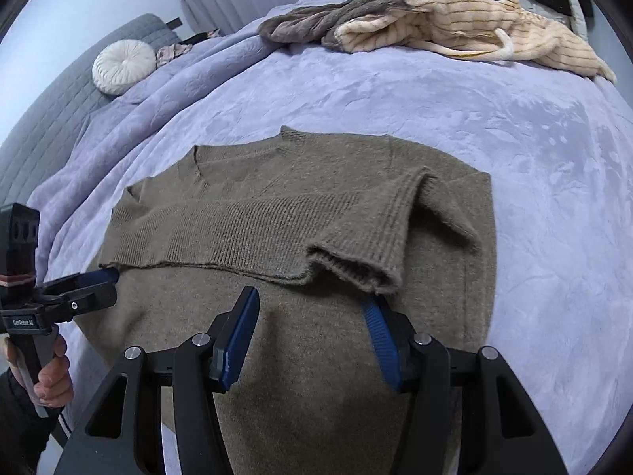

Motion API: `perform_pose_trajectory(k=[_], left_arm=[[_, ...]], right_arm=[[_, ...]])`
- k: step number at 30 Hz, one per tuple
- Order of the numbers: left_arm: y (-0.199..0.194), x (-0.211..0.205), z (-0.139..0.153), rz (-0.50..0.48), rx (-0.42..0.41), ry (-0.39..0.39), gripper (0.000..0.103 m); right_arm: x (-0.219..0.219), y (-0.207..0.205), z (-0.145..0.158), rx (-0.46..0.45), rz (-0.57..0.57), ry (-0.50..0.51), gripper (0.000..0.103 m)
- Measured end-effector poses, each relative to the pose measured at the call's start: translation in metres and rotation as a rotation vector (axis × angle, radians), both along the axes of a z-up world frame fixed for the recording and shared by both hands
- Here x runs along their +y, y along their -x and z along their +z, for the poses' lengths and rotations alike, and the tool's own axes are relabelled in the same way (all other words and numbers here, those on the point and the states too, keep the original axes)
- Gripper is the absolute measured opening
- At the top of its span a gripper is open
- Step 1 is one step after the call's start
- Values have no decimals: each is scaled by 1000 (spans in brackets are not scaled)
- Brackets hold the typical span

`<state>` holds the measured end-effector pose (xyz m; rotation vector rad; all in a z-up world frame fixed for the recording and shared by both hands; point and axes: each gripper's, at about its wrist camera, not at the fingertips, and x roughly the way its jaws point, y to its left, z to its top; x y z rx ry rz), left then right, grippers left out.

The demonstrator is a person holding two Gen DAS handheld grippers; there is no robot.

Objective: Fold small clothes
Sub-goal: 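Open the left tool and withdraw both tools from the folded sweater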

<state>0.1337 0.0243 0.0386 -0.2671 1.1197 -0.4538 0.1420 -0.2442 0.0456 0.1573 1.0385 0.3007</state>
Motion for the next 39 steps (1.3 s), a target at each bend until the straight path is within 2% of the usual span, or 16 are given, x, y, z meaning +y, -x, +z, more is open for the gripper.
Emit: perform_pose_trajectory(k=[3,6,9,12,15,17,19,23,26,28,30,32,33,35,37,39], left_arm=[[-22,-7,3,8,-15,-6,98],[-54,1,10,62,-27,19,98],[-82,14,19,102,-15,65,98],[-99,27,26,131,-15,67,98],[-106,45,27,174,17,129,98],[-101,55,30,203,7,154,98],[-96,55,32,203,-12,126,98],[-94,24,28,149,-57,-45,98],[-96,-3,15,127,-110,-255,98],[-101,-6,-3,135,-94,-359,98],[-105,2,-18,160,-57,-409,98],[-100,11,-19,191,-63,-455,98],[-95,16,-15,203,-68,-460,98],[-78,25,-1,214,-79,-392,98],[-54,27,10,218,-97,-327,98],[-28,19,13,188,-106,-323,98]], right_arm=[[10,-17,-3,0,50,42,59],[10,-36,3,-28,36,78,59],[-1,-56,12,-35,-19,23,59],[-14,-75,17,-46,-95,3,59],[-32,-84,17,-27,-189,-52,59],[-42,-80,19,-31,-238,-94,59],[-41,-74,24,-64,-255,-67,59],[-27,-65,33,-147,-264,53,62],[-5,-80,14,-76,-152,104,63],[-3,-89,-3,-30,-138,141,63],[-12,-94,-17,4,-182,218,63],[-20,-90,-17,0,-205,200,61],[-19,-84,-10,-16,-221,235,61],[-9,-66,7,-83,-238,304,63],[5,-40,21,-123,-201,259,66],[23,-19,24,-120,-141,224,69]])
